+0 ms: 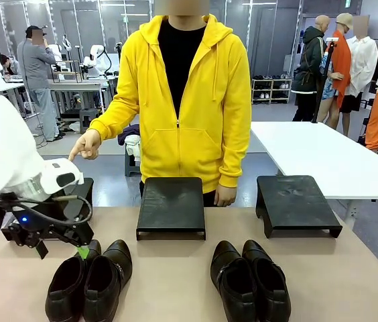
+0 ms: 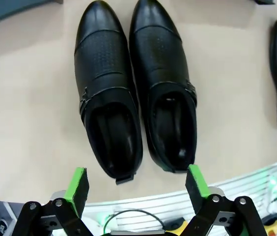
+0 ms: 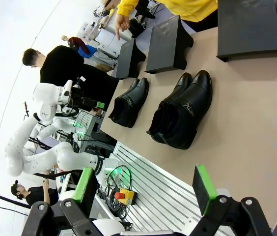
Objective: Place the shoes on the stand as instructed by the person.
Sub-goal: Pick up one pair of Shoes and place it on the Shoes Stand indicated by the person.
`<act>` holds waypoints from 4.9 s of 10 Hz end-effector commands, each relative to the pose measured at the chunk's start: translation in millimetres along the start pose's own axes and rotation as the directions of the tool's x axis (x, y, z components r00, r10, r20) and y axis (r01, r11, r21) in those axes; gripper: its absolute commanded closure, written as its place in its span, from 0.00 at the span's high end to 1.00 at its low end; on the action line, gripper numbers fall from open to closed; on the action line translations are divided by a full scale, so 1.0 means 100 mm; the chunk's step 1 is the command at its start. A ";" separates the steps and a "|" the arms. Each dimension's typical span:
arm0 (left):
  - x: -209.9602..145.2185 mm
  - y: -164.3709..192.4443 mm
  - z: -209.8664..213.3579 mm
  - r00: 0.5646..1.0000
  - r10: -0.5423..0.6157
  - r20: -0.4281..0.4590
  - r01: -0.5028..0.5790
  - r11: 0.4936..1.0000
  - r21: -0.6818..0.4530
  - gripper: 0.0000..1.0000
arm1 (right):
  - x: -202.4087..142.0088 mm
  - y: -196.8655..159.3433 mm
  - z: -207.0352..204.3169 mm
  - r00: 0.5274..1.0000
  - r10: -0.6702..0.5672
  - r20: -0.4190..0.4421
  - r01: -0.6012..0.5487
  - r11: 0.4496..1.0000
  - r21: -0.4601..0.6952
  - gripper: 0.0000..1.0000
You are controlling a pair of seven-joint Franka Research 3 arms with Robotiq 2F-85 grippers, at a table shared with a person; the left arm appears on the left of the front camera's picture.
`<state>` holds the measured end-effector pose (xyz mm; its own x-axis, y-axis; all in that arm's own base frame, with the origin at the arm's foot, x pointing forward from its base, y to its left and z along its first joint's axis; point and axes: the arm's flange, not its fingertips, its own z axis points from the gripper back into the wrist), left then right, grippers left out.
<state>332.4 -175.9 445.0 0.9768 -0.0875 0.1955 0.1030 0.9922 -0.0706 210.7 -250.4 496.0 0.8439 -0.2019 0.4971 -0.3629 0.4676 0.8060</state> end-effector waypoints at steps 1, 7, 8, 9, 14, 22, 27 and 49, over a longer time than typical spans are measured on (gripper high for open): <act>-0.04 -0.04 -0.29 0.999 0.035 0.026 -0.036 0.998 0.050 1.00 | 0.00 0.00 0.00 1.000 0.001 0.002 -0.001 1.000 0.000 1.00; -0.06 -0.08 -0.84 0.998 0.061 -0.008 -0.060 0.996 0.071 1.00 | 0.00 0.00 0.00 1.000 0.001 0.002 -0.001 1.000 0.000 1.00; -0.09 -0.08 -0.93 0.998 0.053 -0.029 -0.051 0.996 0.067 1.00 | 0.00 0.00 0.00 1.000 0.001 0.002 -0.001 1.000 0.000 1.00; -0.13 -0.10 -0.99 0.998 0.049 -0.046 -0.047 0.998 0.046 1.00 | 0.00 0.00 0.00 1.000 0.001 0.002 -0.001 1.000 0.000 1.00; -0.22 -0.10 -1.13 0.996 0.044 -0.080 -0.040 0.998 0.050 0.00 | 0.00 0.00 0.00 1.000 0.001 0.002 -0.001 1.000 0.000 1.00; -0.10 -0.04 -0.91 0.998 0.046 -0.053 -0.044 0.998 0.045 0.00 | 0.00 0.00 0.00 1.000 0.001 0.002 -0.001 1.000 0.000 1.00; 0.16 0.14 0.08 1.000 0.029 0.008 -0.029 1.000 0.009 0.00 | 0.00 0.00 0.00 1.000 0.001 0.002 -0.001 1.000 0.000 1.00; 1.25 1.66 0.20 0.951 -0.108 0.289 0.076 0.990 0.119 0.07 | 0.00 0.00 0.00 1.000 0.001 0.002 -0.001 1.000 0.000 1.00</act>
<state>454.4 -25.0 469.3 0.8920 -0.1244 0.4345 0.1200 0.9921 0.0375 211.3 -250.5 495.2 0.8454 -0.2021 0.4945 -0.3608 0.4666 0.8075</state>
